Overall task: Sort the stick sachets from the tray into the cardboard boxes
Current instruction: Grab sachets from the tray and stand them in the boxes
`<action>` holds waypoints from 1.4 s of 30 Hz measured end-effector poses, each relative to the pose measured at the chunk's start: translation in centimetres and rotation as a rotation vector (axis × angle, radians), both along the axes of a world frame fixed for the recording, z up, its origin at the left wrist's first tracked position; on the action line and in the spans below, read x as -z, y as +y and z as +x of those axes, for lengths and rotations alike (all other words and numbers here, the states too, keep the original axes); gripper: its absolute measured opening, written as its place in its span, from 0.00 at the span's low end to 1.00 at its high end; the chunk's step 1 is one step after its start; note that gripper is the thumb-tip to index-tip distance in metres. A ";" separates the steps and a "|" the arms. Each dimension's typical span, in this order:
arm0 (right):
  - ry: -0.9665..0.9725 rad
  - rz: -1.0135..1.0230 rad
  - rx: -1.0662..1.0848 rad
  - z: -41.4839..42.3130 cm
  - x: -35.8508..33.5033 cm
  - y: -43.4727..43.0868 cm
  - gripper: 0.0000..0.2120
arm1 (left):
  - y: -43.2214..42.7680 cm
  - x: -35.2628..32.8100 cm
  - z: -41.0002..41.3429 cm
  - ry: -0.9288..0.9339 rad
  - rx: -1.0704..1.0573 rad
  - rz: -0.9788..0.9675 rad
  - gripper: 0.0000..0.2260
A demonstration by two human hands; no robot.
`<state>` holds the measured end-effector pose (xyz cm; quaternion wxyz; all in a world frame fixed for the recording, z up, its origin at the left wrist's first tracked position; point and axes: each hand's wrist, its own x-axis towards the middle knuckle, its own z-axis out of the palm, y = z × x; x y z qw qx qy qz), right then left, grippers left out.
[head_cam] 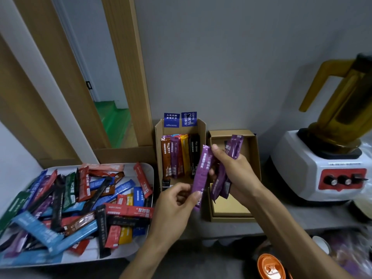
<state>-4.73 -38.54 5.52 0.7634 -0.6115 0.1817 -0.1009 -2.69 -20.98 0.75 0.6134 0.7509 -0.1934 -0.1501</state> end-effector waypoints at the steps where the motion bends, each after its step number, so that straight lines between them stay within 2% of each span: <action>1: -0.008 0.008 0.010 0.1 0.0 -0.1 0.18 | 0.0 0.1 0.1 0.013 -0.003 -0.005 0.06; 6: -0.020 0.048 0.048 0.2 0.3 -0.7 0.20 | -0.2 0.7 0.6 0.058 -0.076 -0.042 0.04; 9: -0.010 0.074 0.070 -0.2 0.9 -1.3 0.18 | -0.6 0.9 1.7 0.045 -0.194 -0.037 0.04; 16: -0.015 0.139 0.095 -1.9 2.2 -2.7 0.17 | -5.8 1.6 9.2 -0.192 -0.305 0.344 0.04; 20: 0.001 0.101 0.101 -2.4 2.5 -3.3 0.15 | -6.9 3.2 9.4 -0.362 -0.285 0.534 0.10; 25: 0.005 0.128 0.102 -2.4 2.7 -3.5 0.15 | -6.2 3.7 9.5 -0.479 -0.258 0.635 0.09; 30: 0.007 0.128 0.084 -2.4 2.6 -3.6 0.15 | -6.1 3.7 9.4 -0.503 -0.212 0.808 0.08; 35: 0.016 0.101 0.057 -2.4 2.5 -3.6 0.13 | -6.2 3.6 9.2 -0.548 -0.147 0.827 0.08; 37: 0.003 0.157 0.037 -2.4 2.3 -3.4 0.13 | -6.0 2.8 8.8 -0.528 -0.145 0.813 0.07; 40: -0.061 0.298 0.051 -2.7 2.0 -3.6 0.12 | -5.3 0.7 6.4 -0.459 -0.133 0.572 0.07; 42: -0.111 0.287 0.052 -2.9 1.8 -3.7 0.14 | -4.9 -0.9 3.4 -0.358 0.033 0.334 0.07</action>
